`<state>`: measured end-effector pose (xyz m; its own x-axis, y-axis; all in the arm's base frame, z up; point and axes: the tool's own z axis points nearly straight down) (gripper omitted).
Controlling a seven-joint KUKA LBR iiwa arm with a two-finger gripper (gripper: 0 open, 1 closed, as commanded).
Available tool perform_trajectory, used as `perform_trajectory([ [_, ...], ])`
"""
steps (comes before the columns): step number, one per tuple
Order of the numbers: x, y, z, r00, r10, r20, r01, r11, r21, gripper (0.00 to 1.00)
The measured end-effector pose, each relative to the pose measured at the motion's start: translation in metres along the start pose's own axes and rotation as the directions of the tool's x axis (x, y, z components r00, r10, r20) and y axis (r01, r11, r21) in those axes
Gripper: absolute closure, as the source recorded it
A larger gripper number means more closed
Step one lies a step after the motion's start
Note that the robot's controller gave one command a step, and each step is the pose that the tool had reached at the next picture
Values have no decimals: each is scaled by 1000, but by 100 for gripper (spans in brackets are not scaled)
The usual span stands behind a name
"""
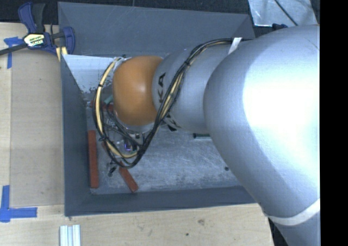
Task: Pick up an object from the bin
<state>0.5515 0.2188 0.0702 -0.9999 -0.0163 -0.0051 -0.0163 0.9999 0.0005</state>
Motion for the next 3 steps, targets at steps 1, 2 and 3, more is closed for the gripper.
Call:
perform_trajectory([
  [1, 61, -51, -73, 1000, 6, -2, -6, 1000, 2, 0],
  [2, 20, -127, -34, 981, 195, -1, -195, 981, 3, 0],
  [3, -35, -217, 0, 960, 280, 4, -280, 960, 3, 0],
])
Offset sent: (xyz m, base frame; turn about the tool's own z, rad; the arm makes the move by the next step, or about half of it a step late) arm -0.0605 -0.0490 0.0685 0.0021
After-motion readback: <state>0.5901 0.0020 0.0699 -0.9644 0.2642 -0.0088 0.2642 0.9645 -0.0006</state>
